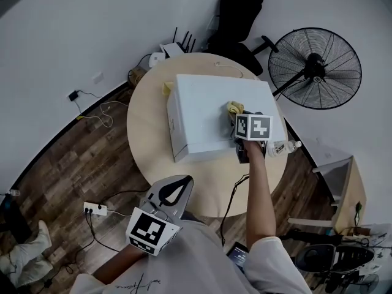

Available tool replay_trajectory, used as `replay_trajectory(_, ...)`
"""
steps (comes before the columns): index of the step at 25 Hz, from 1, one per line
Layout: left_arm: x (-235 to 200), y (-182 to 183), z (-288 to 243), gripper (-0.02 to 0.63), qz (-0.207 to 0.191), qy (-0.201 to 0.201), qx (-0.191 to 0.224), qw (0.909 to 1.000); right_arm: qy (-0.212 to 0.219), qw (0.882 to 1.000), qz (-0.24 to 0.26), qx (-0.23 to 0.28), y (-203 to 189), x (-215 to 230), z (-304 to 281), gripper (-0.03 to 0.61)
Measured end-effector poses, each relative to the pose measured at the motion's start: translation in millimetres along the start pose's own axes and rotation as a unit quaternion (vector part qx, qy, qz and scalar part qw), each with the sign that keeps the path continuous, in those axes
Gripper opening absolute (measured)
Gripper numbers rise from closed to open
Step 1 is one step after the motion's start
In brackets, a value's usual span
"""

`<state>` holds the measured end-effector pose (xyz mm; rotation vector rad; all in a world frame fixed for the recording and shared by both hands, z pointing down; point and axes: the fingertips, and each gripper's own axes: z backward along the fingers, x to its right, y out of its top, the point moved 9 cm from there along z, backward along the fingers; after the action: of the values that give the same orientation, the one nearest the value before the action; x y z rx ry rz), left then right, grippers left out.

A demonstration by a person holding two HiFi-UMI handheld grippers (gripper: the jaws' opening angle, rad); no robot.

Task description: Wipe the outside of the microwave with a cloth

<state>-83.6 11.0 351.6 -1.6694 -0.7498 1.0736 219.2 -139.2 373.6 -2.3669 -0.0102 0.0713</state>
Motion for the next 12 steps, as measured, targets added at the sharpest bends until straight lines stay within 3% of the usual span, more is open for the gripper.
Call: replay_trajectory(12,-3,-1,10,-0.011,0.003,0.006,0.005,1.0000,0.045,0.999,0.007,0.021,4,-57,-1,0.129)
